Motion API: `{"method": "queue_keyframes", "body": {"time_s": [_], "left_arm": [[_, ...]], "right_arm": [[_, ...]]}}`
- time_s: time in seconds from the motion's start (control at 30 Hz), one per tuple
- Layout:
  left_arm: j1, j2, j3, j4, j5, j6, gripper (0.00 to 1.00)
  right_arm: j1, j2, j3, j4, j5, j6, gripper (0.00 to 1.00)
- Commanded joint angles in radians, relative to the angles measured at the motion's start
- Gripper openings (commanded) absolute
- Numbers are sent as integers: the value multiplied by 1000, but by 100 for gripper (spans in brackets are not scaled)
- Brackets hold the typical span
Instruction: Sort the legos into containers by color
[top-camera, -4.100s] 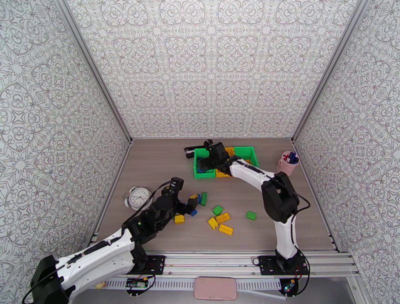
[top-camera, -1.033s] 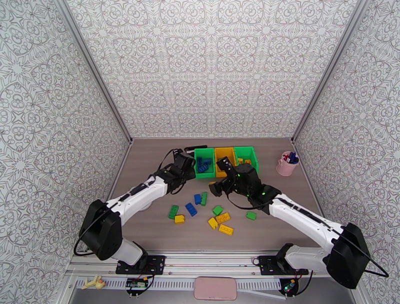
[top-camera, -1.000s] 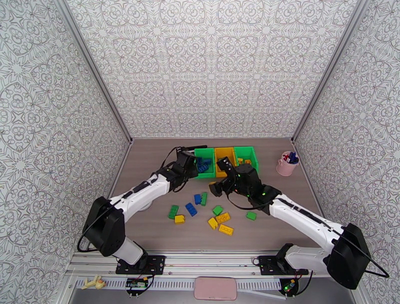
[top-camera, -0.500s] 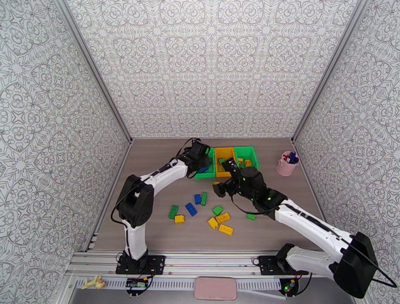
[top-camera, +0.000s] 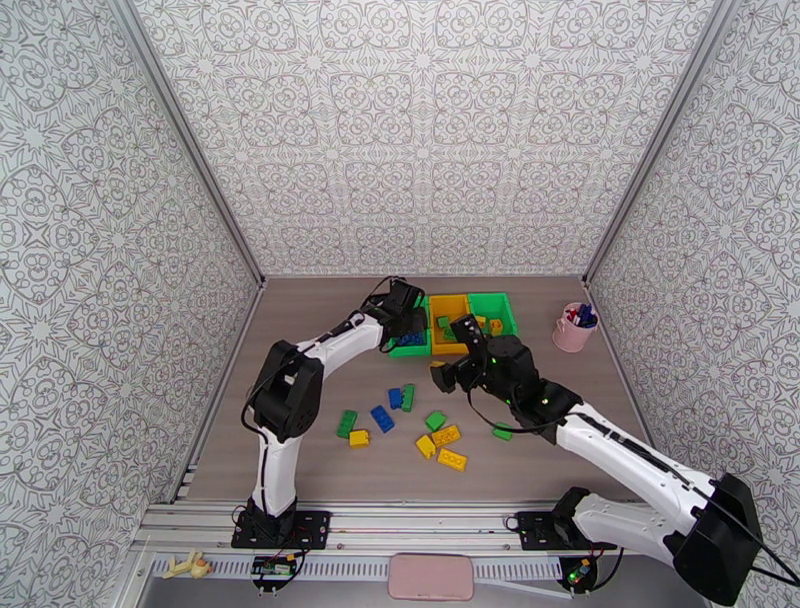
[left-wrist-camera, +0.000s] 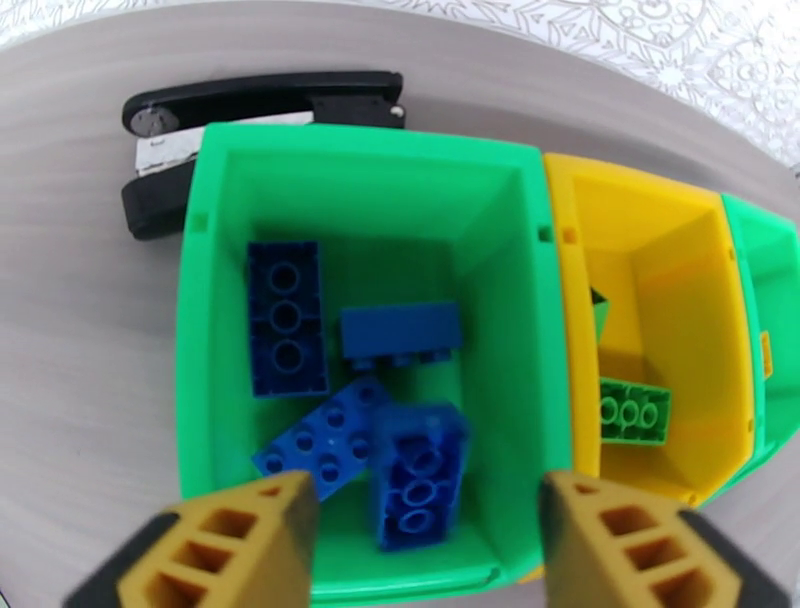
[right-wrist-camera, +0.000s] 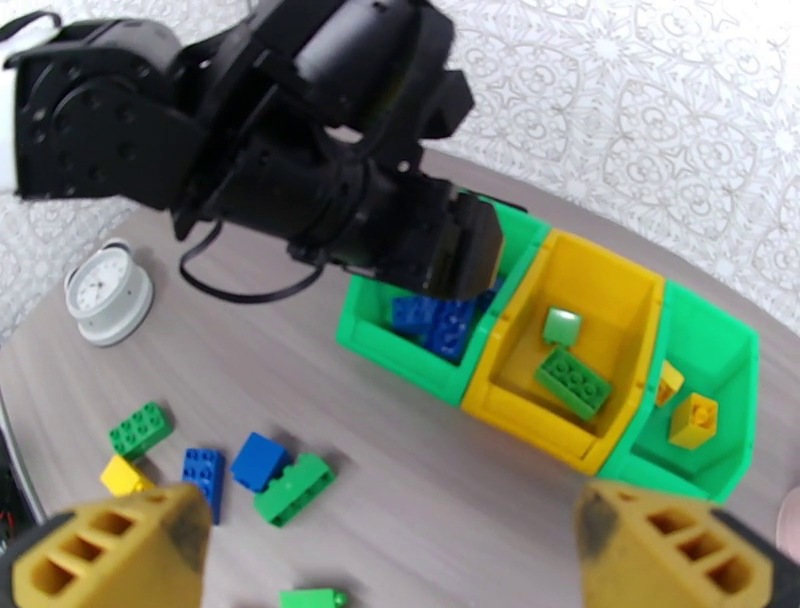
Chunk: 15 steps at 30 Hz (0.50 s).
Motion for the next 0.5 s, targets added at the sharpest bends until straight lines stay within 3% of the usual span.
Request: {"method": "queue_keyframes", "body": {"time_s": [0.0,0.2,0.3,0.47], "left_arm": [[3,-127,-77,45,13,17,71],[-18,-318,-297,198,46,70,99],[-45,-408,-409,275,55,129,100],[-125,-544,-580,403,106,358,100]], "right_arm": [[-12,-23,-18,-18,71,85,100],[-30,-45,-72,-82,207,269,100],[-49,-69,-111,-149,251,372,100],[-75,-127,-187,-256,282,499,100]]}}
